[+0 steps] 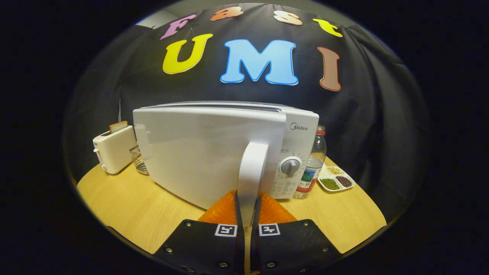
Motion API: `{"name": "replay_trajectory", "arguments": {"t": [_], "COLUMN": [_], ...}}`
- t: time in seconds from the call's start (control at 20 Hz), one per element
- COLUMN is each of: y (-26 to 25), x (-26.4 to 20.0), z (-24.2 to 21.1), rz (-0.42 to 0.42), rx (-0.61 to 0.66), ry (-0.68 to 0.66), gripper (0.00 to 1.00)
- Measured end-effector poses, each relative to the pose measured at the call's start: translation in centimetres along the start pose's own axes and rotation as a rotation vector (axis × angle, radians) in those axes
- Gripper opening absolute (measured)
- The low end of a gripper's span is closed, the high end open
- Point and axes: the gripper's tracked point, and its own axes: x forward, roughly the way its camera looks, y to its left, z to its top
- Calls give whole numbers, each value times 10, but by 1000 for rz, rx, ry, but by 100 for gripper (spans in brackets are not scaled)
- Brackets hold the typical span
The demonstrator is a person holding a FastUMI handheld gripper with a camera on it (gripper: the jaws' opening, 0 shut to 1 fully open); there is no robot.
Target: Open the microwave, put the food inside, and close the microwave door.
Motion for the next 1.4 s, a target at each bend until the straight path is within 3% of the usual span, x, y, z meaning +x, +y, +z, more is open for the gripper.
{"name": "replay_trajectory", "arguments": {"t": [0.8,1.4], "y": [122,213], "x": [-114,-159], "z": [-40,-56], "rz": [104,207], "rx": [-31,-129], "ry": [34,17], "gripper": [17,18]}}
